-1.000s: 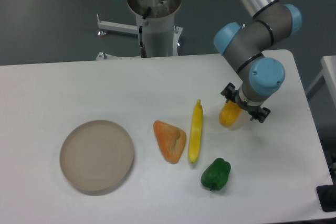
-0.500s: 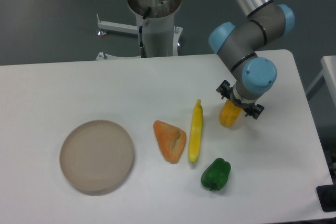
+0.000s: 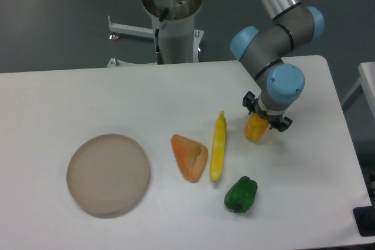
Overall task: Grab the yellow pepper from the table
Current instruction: 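Close the gripper on the yellow pepper, then lift the held yellow pepper up off the table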
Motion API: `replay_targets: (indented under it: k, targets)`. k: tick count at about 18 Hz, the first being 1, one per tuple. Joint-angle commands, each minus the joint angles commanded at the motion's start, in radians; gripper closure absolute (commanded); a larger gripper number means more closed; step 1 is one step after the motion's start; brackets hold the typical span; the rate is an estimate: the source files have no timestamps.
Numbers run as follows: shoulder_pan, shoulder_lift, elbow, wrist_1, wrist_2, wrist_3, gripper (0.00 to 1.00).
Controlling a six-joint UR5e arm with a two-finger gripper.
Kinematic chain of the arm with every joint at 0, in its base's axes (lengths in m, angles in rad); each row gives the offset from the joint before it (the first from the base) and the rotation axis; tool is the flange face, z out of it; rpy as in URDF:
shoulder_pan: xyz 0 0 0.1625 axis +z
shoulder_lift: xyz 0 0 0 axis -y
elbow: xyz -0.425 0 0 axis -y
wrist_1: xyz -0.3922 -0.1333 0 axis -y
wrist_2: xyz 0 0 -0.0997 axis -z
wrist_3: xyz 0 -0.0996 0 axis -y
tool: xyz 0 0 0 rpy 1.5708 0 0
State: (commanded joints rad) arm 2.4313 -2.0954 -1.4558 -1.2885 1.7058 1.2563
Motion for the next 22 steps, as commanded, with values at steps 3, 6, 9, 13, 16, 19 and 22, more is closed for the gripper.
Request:
replay_targets:
  k: [3, 6, 9, 13, 16, 19, 22]
  targets:
    - [0.002, 0.002, 0.006, 0.000, -0.006, 0.000, 0.52]
    - [0.009, 0.002, 0.041, -0.006, -0.009, 0.002, 0.52]
    - [0.011, -0.009, 0.095, -0.008, -0.081, -0.005, 0.52]
    - [0.011, -0.038, 0.187, -0.011, -0.152, -0.018, 0.52]
    - [0.012, -0.063, 0.239, -0.008, -0.187, -0.017, 0.52]
    - [0.011, -0.084, 0.275, -0.006, -0.201, -0.018, 0.52]
    - [0.008, -0.094, 0.279, -0.003, -0.203, -0.017, 0.52]
